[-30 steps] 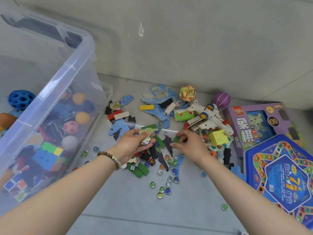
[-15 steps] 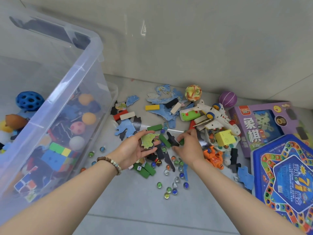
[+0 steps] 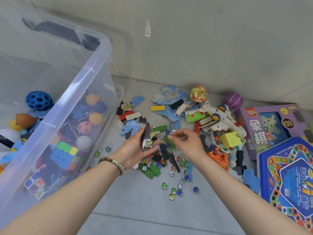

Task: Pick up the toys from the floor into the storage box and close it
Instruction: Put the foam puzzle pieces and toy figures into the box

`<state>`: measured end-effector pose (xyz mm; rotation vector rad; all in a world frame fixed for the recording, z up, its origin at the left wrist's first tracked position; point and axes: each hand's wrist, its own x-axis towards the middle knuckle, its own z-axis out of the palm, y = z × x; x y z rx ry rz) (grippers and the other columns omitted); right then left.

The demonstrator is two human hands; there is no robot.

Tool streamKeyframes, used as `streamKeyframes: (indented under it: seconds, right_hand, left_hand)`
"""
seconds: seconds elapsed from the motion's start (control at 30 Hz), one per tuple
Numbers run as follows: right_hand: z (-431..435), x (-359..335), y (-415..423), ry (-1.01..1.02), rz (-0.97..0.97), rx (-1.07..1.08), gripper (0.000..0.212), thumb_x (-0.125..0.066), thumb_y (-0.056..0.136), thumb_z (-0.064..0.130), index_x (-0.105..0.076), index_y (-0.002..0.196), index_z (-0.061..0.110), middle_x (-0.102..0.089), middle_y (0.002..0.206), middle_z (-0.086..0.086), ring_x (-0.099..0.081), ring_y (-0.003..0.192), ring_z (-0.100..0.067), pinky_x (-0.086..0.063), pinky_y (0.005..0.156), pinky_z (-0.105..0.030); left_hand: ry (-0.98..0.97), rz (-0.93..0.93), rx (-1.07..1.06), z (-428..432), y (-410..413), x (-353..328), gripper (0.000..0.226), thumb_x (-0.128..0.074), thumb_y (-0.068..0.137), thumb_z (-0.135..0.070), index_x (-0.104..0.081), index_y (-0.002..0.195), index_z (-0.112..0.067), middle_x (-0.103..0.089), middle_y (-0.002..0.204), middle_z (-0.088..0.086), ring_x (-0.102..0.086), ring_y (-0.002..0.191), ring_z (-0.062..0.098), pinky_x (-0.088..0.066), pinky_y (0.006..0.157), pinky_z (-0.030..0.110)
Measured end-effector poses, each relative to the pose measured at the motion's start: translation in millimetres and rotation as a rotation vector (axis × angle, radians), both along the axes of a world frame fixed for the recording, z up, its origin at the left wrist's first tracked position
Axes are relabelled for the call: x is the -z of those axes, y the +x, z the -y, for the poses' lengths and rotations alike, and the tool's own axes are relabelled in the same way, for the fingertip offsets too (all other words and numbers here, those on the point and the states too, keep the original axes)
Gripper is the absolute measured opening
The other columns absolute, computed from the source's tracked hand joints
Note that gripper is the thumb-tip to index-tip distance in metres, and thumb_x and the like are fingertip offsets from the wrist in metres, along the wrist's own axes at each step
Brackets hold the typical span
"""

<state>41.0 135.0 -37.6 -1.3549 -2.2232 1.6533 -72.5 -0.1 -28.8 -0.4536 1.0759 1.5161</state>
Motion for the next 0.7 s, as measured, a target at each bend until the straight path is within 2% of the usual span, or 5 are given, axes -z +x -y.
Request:
streamKeyframes:
  seconds: [0.23,0.43,0.57,0.63,0.7]
  right_hand:
    - [2,20,4,0.205,0.268,-0.102,0.022,-0.071,0.08,0.031,-0.073,0.095,0.015,-0.071,0.094,0.002,-0.064,0.085,-0.011,-0.051,0.077,-0.026]
    - [4,13,3,0.264,0.307,-0.178,0.019,-0.062,0.087,0.027,-0.072,0.099,0.016,-0.071,0.099,0.001,-0.064,0.09,-0.014,-0.052,0.082,-0.03]
    - [8,-3,-5,0.126,0.099,-0.056,0.016,-0.064,0.087,0.022,-0.072,0.097,0.013,-0.069,0.091,0.004,-0.06,0.08,-0.007,-0.05,0.077,-0.021]
    - [20,-15,-17,-0.059,-0.037,-0.104,0.014,-0.066,0.085,0.021,-0.072,0.096,0.014,-0.068,0.083,0.01,-0.06,0.074,0.001,-0.048,0.07,-0.01]
    - [30,-18,-28,-0.091,-0.076,-0.154,0.01,-0.069,0.083,0.022,-0.073,0.089,0.015,-0.066,0.076,0.013,-0.058,0.066,0.005,-0.045,0.06,-0.007]
  left_hand:
    - [-0.06,-0.059,-0.007,15,-8,5,0.025,-0.033,0.101,-0.012,-0.057,0.111,-0.014,-0.063,0.115,0.012,-0.068,0.09,0.024,-0.06,0.066,0.031]
    - [-0.022,-0.017,-0.022,19,-13,2,0.025,-0.038,0.1,-0.021,-0.062,0.106,-0.018,-0.063,0.117,0.009,-0.065,0.094,0.027,-0.06,0.063,0.031]
    - [-0.018,0.007,-0.008,18,-12,2,0.029,-0.038,0.099,-0.033,-0.061,0.108,-0.018,-0.065,0.111,0.007,-0.065,0.093,0.029,-0.059,0.068,0.034]
    - [-0.008,0.018,0.002,17,-10,2,0.033,-0.035,0.099,-0.04,-0.061,0.104,-0.019,-0.07,0.097,0.005,-0.065,0.098,0.031,-0.056,0.077,0.037]
    - [0.004,0.028,0.009,17,-9,2,0.036,-0.035,0.098,-0.045,-0.059,0.107,-0.019,-0.071,0.097,0.008,-0.065,0.098,0.031,-0.056,0.078,0.037]
